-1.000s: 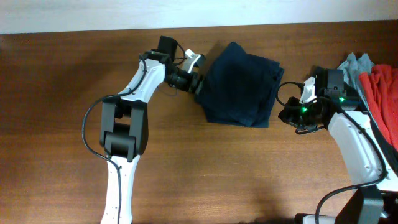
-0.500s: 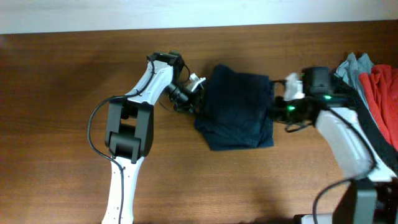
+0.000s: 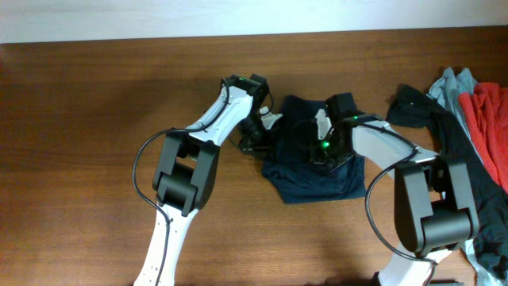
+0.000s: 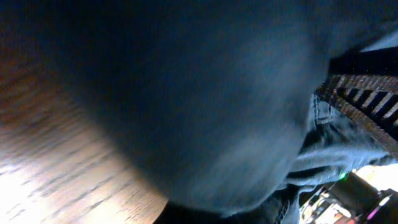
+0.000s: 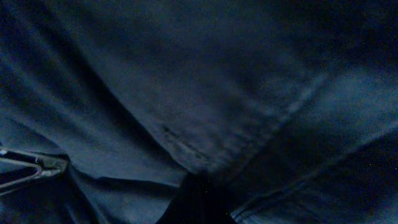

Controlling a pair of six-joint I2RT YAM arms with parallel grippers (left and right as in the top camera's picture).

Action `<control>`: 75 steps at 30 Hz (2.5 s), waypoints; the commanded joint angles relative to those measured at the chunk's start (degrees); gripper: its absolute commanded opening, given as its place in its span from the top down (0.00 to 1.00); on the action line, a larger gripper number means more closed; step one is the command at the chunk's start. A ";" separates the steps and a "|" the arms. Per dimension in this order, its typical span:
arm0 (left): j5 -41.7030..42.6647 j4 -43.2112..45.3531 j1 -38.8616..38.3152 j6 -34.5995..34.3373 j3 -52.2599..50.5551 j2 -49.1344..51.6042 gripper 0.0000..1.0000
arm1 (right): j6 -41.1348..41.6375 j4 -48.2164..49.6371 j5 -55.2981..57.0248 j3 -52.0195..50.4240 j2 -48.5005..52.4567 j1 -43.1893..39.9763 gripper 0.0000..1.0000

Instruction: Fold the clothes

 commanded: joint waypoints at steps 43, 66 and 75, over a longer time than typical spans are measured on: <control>-7.30 13.51 9.77 18.34 -0.28 -4.85 0.07 | -9.73 -10.73 -16.24 -2.21 -3.13 -19.87 0.94; 7.06 16.61 9.38 30.95 -0.59 -0.92 0.58 | -9.70 -10.84 -16.17 -2.21 -3.13 -19.87 0.94; 7.21 6.84 11.02 30.86 2.23 -0.57 1.00 | -9.70 -11.23 -16.17 -2.21 -3.13 -19.89 0.94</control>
